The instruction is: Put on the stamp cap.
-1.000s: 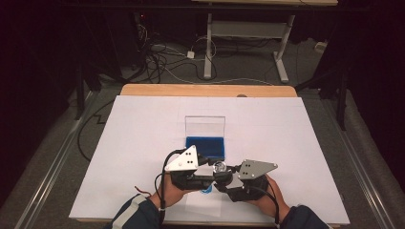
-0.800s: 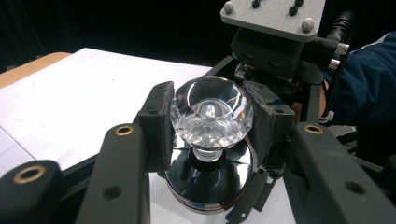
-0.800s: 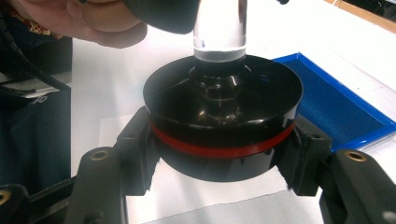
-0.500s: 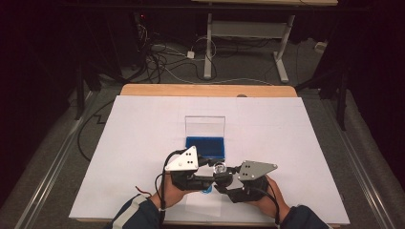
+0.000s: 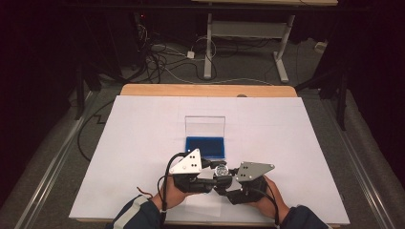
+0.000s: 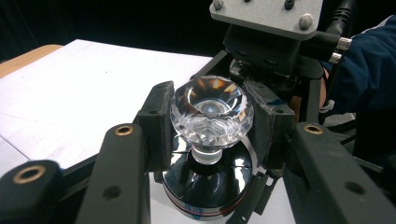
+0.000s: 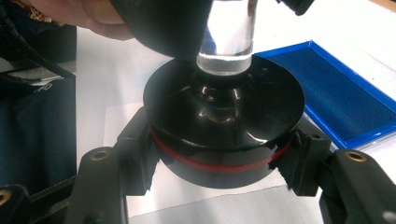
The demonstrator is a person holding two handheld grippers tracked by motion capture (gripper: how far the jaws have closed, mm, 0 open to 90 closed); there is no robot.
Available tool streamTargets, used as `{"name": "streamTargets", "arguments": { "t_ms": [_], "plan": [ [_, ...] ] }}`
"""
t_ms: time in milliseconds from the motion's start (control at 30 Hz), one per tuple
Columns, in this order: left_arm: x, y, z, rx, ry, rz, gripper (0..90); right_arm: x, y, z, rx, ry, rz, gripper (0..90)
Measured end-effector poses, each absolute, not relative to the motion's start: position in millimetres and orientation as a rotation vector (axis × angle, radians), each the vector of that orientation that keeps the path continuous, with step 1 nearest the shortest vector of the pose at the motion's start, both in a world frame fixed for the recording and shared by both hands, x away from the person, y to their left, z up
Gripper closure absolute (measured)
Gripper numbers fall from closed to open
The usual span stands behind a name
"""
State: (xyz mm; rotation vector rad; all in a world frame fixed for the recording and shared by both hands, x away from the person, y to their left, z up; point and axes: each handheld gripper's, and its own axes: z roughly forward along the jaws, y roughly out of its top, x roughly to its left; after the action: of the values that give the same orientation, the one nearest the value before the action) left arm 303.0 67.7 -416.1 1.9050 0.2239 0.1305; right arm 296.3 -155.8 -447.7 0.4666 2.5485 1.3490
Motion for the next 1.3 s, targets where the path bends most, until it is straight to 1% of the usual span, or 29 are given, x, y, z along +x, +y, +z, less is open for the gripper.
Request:
{"name": "streamTargets", "arguments": {
  "t_ms": [700,1000,1300],
  "plan": [
    [305.2,67.3,-417.6,1.915,0.215,0.106,54.3,296.5,-156.6,-447.2,0.440,2.555,1.319,39.3],
    [302.8,65.1,-415.0,1.943,0.207,0.144,54.2,297.8,-156.8,-448.8,0.433,2.575,1.324,39.2],
    [302.8,64.6,-414.3,1.943,0.217,0.149,54.2,298.0,-155.5,-449.5,0.460,2.580,1.329,38.8]
  ]
}}
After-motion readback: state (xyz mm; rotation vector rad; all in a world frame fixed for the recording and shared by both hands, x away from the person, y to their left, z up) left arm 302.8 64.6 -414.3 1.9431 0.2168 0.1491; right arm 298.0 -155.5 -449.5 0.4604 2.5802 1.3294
